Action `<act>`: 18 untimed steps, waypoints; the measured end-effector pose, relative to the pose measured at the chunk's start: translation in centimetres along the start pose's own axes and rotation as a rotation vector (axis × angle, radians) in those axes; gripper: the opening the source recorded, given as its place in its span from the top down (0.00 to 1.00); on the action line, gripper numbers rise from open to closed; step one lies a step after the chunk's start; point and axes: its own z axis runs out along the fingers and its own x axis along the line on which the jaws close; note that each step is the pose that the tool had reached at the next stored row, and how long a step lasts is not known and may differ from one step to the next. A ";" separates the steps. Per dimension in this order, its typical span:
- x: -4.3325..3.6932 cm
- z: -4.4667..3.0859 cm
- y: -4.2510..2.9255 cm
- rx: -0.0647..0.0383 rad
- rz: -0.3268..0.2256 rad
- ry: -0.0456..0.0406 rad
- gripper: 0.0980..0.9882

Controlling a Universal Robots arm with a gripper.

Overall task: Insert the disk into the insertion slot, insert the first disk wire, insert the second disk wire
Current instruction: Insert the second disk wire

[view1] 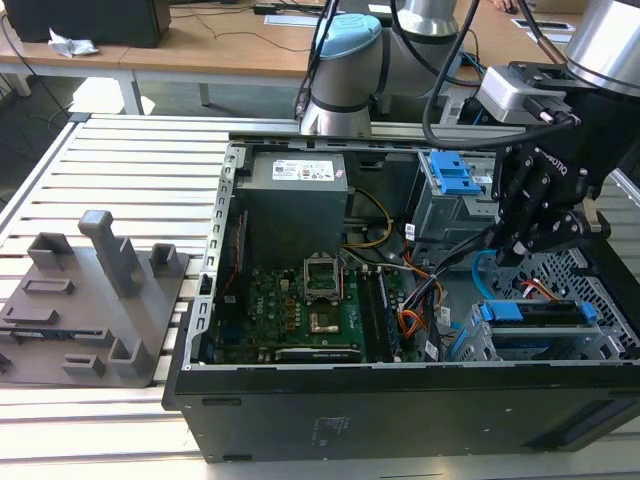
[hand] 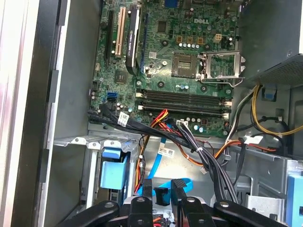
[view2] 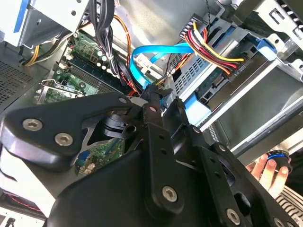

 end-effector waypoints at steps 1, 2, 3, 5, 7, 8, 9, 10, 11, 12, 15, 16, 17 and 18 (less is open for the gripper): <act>0.00 0.00 0.00 0.000 0.000 0.0000 0.79; 0.00 0.00 0.00 0.000 0.000 0.0000 0.79; 0.00 0.01 0.00 0.000 0.000 0.0000 0.86; 0.00 0.01 0.00 0.000 0.000 0.0000 0.93; 0.00 0.01 0.00 0.000 0.000 0.0000 0.93; 0.00 0.01 0.00 0.000 0.000 0.0000 0.93; 0.00 0.01 0.00 0.000 0.000 0.0000 0.93; 0.00 0.02 0.00 0.000 0.000 0.0000 0.93; 0.04 0.03 0.00 0.000 0.000 -0.0002 0.93; 0.27 0.04 0.02 0.000 0.000 -0.0001 0.93; 1.85 0.11 0.16 0.000 0.000 0.0000 0.93; 2.70 0.17 0.22 0.000 0.000 0.0000 0.93; 3.20 0.25 0.15 0.000 0.000 -0.0006 0.93; 3.47 0.31 -0.13 -0.001 0.000 -0.0029 0.93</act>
